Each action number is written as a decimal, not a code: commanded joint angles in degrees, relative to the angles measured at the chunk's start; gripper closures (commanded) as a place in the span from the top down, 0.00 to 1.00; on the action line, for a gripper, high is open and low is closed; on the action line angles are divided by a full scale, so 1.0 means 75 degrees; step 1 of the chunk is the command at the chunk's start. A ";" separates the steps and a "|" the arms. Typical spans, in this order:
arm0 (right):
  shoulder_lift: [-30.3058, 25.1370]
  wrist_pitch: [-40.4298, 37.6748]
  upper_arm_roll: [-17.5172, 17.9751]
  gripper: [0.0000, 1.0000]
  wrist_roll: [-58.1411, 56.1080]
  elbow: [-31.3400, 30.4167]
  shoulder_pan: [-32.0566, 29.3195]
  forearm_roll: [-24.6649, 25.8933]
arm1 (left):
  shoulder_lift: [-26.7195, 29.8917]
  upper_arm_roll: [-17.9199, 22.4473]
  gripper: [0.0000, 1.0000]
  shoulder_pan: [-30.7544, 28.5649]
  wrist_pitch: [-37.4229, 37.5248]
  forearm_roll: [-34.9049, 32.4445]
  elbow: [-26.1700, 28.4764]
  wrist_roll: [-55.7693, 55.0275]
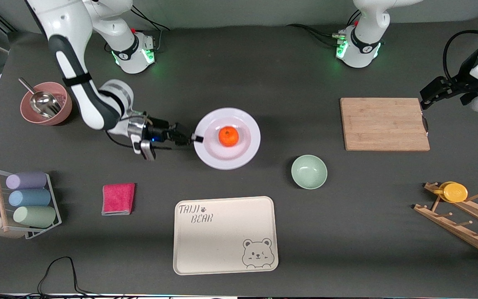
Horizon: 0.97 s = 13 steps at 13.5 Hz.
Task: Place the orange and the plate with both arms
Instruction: 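Slide the plate with the right gripper onto the bear tray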
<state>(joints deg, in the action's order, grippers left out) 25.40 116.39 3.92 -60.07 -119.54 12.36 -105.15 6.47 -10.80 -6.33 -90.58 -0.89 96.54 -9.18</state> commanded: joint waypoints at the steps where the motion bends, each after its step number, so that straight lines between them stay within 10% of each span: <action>1: 0.1995 -0.0061 -0.0461 0.00 0.1752 0.3185 0.0063 0.1286 | 0.0051 0.0010 1.00 0.0023 0.0112 -0.0091 0.0042 0.0181; 8: 0.4789 -0.0014 -0.1398 0.00 0.3380 0.7801 0.0378 0.1645 | 0.0087 0.0443 1.00 0.0012 0.0487 0.0001 -0.0169 0.1080; 13: 0.5554 0.0723 -0.1436 0.00 0.3334 0.8580 0.0496 0.1587 | 0.0075 0.0842 1.00 0.0082 0.0441 0.0083 -0.0134 0.1318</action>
<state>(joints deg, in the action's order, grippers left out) 64.23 120.02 -6.48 -37.51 -60.12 15.06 -94.11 6.74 -4.66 -6.37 -88.13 -0.68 95.77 -0.13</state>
